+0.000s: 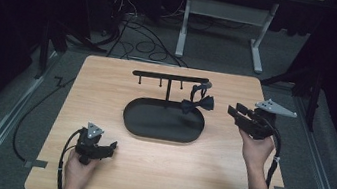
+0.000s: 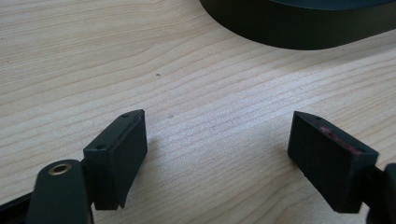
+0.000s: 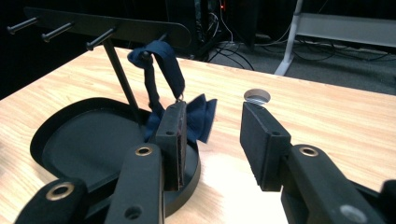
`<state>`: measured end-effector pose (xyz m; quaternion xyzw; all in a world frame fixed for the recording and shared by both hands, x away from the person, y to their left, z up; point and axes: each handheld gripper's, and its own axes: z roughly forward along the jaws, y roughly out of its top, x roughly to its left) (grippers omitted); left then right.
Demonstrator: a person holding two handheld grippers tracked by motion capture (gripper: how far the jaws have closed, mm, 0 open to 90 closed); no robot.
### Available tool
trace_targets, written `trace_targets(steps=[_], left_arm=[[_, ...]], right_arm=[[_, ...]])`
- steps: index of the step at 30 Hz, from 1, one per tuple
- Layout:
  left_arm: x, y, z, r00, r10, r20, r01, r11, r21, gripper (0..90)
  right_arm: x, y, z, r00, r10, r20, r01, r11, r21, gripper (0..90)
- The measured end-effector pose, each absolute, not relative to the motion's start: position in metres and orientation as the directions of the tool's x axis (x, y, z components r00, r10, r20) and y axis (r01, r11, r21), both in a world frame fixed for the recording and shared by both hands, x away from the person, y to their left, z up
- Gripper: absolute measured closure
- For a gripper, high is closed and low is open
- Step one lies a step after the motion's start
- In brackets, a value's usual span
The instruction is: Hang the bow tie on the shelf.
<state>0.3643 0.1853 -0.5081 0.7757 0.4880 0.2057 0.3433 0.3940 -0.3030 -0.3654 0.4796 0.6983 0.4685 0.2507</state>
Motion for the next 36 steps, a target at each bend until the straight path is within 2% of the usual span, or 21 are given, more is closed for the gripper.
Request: trace_targets(steps=[36], left_arm=[[0.364,0.185,-0.508,0.439,0.898,-0.016,0.616,-0.288,0.733,20.2]], right_arm=[[0.357,-0.322,-0.378,-0.412,0.901,0.136,0.427,0.059,0.902,63.1]])
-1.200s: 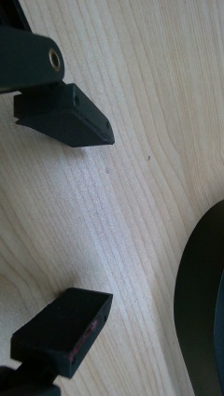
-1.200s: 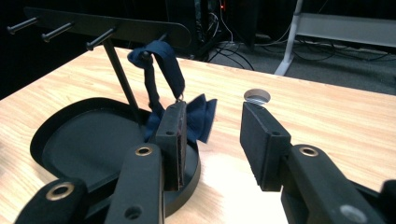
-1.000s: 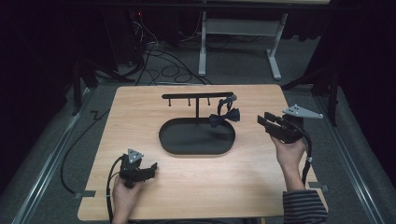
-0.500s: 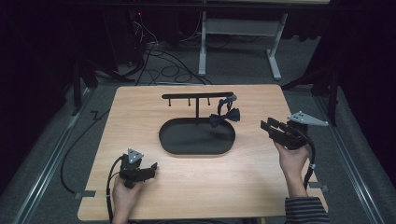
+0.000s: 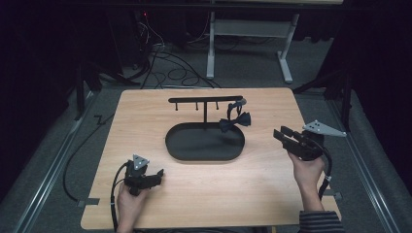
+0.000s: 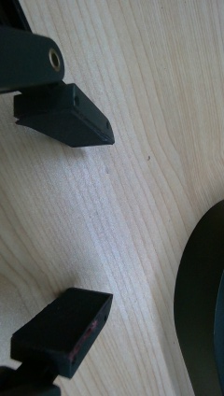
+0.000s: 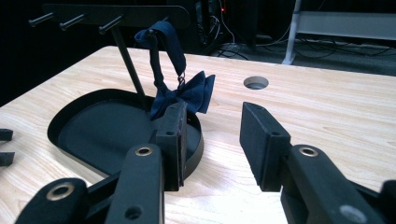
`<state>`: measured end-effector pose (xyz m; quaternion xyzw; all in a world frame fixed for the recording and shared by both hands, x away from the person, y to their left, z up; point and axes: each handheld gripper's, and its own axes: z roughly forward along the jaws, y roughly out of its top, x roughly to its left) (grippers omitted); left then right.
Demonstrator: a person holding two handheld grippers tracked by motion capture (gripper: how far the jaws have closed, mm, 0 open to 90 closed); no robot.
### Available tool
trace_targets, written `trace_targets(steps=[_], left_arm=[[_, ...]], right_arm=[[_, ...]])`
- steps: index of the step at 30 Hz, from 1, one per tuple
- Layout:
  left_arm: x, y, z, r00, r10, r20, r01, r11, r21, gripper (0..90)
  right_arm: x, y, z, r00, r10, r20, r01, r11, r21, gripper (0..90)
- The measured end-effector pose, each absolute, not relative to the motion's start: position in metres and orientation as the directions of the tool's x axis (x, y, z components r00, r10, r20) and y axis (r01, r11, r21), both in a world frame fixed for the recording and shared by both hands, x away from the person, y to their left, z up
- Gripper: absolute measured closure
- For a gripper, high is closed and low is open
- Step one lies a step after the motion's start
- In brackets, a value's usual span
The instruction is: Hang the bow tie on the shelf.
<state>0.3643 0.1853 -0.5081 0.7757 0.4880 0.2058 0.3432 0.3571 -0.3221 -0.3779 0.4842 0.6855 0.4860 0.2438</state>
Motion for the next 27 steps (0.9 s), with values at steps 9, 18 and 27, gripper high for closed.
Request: trace_targets(steps=[9,18,27], left_arm=[[0.364,0.185,-0.508,0.439,0.898,-0.016,0.616,-0.288,0.733,20.2],[0.364,0.185,-0.508,0.439,0.898,-0.016,0.616,-0.288,0.733,20.2],[0.364,0.185,-0.508,0.439,0.898,-0.016,0.616,-0.288,0.733,20.2]], right_arm=[[0.348,-0.322,-0.38,-0.423,0.894,0.145,0.426,0.055,0.903,62.9],[0.341,-0.32,-0.384,-0.434,0.886,0.16,0.429,0.047,0.902,62.6],[0.337,-0.322,-0.392,-0.429,0.886,0.179,0.439,0.032,0.898,62.5]])
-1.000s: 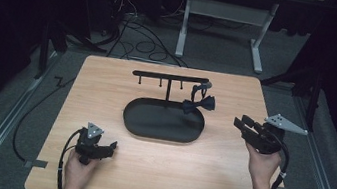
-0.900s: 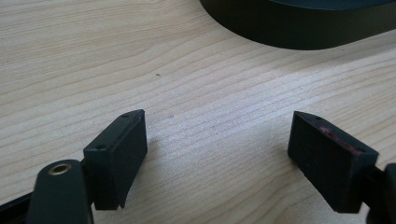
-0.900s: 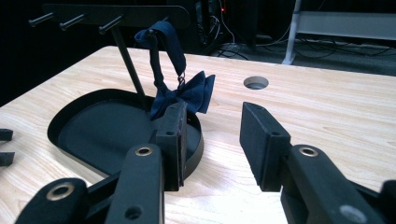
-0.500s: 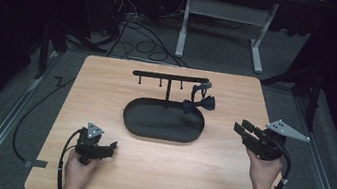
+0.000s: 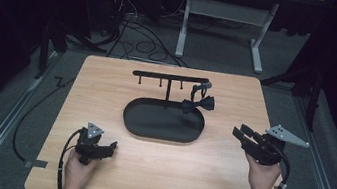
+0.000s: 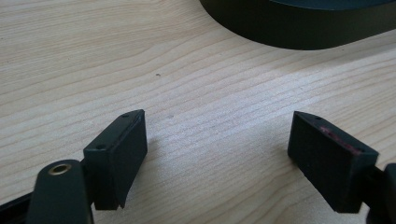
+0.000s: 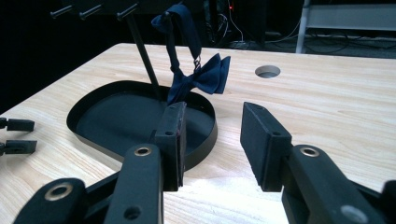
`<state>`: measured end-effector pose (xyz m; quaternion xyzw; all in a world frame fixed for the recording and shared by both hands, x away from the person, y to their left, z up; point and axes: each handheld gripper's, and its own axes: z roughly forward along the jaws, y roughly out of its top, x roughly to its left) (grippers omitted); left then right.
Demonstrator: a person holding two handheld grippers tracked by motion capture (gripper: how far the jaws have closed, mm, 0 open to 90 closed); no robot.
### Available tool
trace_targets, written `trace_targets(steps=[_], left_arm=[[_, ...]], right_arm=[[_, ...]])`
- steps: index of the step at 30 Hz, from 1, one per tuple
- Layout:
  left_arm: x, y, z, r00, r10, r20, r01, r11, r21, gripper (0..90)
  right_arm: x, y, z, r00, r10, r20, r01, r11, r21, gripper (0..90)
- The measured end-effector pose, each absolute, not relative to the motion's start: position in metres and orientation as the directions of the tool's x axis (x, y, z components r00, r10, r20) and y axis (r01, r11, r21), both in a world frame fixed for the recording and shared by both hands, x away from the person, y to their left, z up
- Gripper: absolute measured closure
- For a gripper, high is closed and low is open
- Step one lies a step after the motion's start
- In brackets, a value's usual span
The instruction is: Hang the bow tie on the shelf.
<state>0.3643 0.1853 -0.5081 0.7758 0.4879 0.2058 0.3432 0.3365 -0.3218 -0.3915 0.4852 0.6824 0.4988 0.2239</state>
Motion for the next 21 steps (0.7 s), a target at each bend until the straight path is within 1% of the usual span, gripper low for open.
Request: trace_targets(steps=[21], left_arm=[[0.364,0.185,-0.508,0.438,0.899,-0.015,0.615,-0.288,0.734,20.2]], right_arm=[[0.334,-0.314,-0.41,-0.443,0.872,0.21,0.463,0.021,0.886,62.2]])
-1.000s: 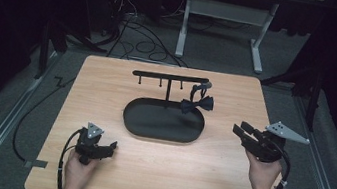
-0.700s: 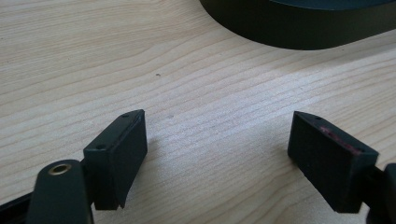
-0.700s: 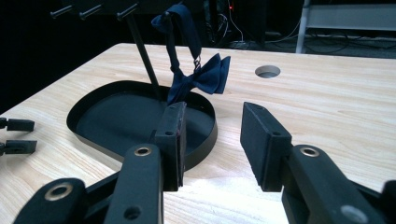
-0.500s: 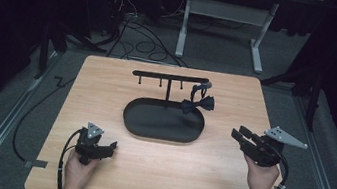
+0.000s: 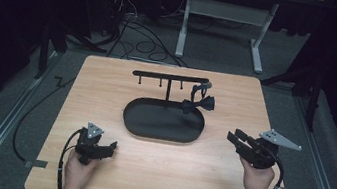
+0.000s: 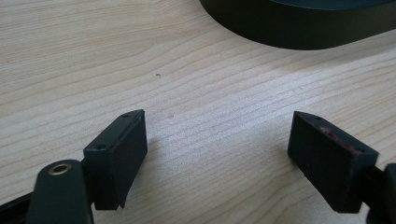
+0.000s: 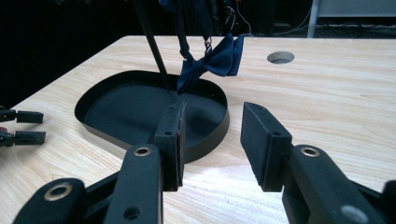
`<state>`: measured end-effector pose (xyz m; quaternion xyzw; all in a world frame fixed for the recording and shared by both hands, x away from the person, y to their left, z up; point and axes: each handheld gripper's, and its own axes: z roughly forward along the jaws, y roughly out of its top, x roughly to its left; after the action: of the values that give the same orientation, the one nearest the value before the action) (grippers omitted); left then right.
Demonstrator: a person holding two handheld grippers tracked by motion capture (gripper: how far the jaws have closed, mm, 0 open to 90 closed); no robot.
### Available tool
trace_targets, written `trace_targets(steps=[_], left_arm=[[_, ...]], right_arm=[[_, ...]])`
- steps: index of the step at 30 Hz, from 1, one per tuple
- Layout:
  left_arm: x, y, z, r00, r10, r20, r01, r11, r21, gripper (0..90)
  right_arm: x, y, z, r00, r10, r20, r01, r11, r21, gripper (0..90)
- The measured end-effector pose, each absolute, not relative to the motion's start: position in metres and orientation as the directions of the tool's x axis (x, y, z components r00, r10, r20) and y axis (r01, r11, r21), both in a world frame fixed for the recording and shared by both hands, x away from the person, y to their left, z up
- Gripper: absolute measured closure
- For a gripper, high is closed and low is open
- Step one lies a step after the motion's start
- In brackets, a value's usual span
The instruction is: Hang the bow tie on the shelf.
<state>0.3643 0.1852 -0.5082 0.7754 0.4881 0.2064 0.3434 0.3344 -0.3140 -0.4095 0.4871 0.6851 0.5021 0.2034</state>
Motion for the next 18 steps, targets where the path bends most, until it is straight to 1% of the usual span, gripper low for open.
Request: trace_targets(steps=[18], left_arm=[[0.364,0.185,-0.508,0.439,0.898,-0.015,0.616,-0.289,0.733,20.2]], right_arm=[[0.337,-0.305,-0.428,-0.451,0.862,0.234,0.504,0.029,0.863,61.8]])
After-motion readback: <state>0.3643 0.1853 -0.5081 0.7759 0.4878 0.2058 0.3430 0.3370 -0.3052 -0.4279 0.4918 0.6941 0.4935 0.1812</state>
